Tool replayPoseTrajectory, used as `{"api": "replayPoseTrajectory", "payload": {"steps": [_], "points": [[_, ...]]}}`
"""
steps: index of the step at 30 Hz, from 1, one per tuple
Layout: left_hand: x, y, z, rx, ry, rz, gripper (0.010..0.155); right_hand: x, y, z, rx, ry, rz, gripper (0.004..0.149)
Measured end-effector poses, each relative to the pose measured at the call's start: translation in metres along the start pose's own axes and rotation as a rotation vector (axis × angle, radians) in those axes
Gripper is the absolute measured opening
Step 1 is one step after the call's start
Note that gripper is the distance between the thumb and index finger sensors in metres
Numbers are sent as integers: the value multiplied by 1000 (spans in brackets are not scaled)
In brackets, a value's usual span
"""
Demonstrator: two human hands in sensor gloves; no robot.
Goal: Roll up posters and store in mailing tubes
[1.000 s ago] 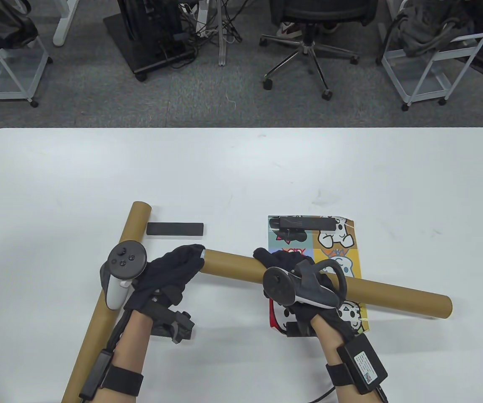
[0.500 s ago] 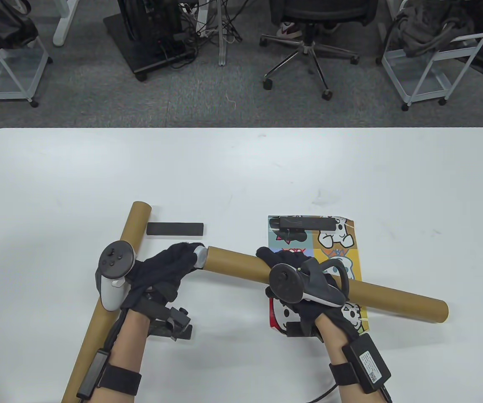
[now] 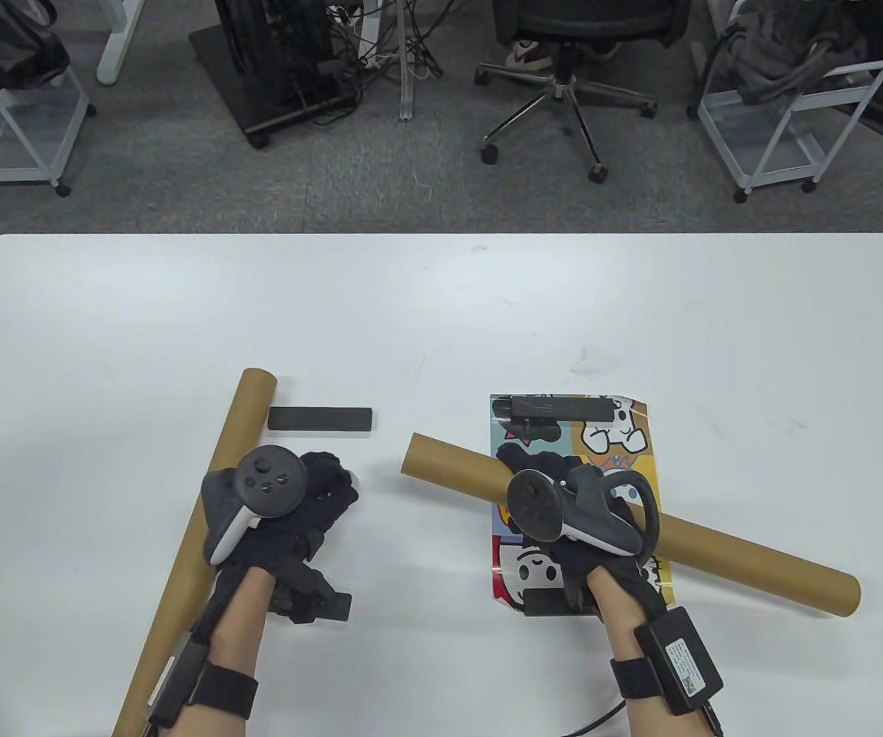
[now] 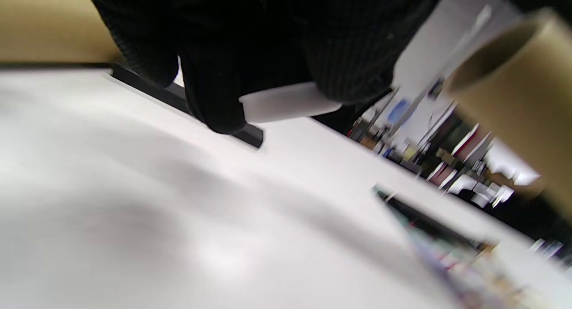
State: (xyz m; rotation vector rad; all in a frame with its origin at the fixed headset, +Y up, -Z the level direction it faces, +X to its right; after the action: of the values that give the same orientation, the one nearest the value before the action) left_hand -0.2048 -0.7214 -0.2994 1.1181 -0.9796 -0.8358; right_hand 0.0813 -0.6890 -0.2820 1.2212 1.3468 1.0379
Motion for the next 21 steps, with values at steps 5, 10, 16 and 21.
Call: {"api": "replayPoseTrajectory", "payload": {"steps": [5,10,16,21], "points": [[21,-3,-11,-5,-266,19,40,-1,0,3,-13,6,-8,82],[32,-4,-14,-4,-428,5,41,-1,0,5,-19,-3,-15,81],[34,-5,-14,-27,-513,-45,40,-1,-1,6,-23,2,-20,82],[33,-4,-14,-35,-544,-44,42,-1,-1,6,-24,-1,-25,81]]}}
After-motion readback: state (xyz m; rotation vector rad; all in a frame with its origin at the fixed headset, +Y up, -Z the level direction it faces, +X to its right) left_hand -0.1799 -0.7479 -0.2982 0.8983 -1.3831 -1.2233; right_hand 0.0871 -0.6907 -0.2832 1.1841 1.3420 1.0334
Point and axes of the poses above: the tracker on the back of each hand, its own z axis roughly to the little-finger side, its own y axis roughly from the fingertips to the wrist, x = y × z, the point moved 5 cm from there along -y, roughly from the wrist to the fingertips, and after that the axes turned 11 degrees about -x, right-handed, at the moved point
